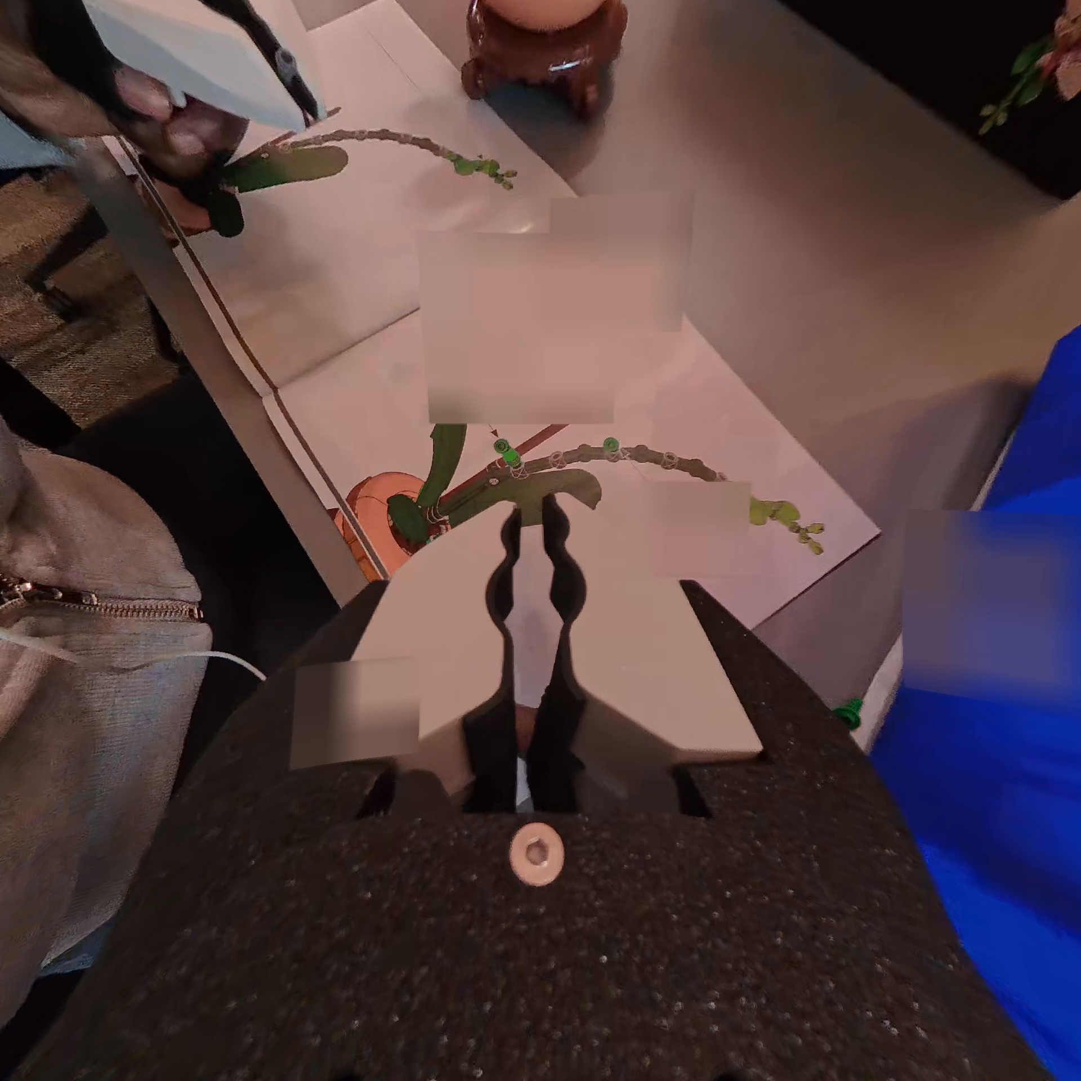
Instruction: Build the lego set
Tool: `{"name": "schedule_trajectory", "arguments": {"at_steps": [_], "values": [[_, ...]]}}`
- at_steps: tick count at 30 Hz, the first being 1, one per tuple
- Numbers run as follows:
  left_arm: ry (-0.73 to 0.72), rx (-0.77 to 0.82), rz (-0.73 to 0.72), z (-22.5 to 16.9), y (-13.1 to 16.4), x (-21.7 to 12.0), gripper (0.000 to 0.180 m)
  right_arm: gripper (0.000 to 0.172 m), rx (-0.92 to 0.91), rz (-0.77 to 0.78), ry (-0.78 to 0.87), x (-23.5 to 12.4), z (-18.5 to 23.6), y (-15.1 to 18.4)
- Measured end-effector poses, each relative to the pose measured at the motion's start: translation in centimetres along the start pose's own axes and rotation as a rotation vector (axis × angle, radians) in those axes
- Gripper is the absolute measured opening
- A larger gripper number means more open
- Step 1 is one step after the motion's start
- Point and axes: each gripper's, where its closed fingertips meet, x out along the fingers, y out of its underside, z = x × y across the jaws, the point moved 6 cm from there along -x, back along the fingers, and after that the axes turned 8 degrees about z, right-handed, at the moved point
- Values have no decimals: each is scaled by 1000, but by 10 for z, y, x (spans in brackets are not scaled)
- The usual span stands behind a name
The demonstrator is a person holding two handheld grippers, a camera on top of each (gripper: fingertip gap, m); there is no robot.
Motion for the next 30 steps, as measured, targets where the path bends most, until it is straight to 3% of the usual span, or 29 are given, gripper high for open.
{"name": "schedule_trajectory", "arguments": {"at_steps": [2, 7, 8, 9, 10, 18, 24, 25, 27, 30], "values": [[3, -16, -8, 2, 0, -1, 3, 20, 5, 17, -1, 4, -2, 2], [-1, -2, 27, 0, 1, 2, 3, 30, 18, -49, -50, -4, -1, 0], [-1, 3, 32, 0, 2, 3, 3, 24, 14, -61, -55, -6, -1, 0], [-1, 4, 34, -1, 2, 3, 3, 2, 1, -71, -59, -8, -1, 1], [1, 4, 34, -1, 2, 3, 3, 0, -9, -78, -58, -9, -1, 3], [-4, 21, 49, -2, 2, 4, 3, 12, -13, 60, -47, 2, -2, 21], [-9, 54, 83, -5, 4, 7, 3, 19, 7, 14, -90, 6, -1, 20], [-2, 56, 86, -5, 5, 8, 3, 19, 9, 15, -86, 7, -1, 20], [4, 55, 96, -5, 5, 8, 3, 3, -4, 5, -87, 6, -1, 20], [10, 55, 106, -6, 5, 9, 3, 4, 6, -5, -67, 3, -3, 18]]}}
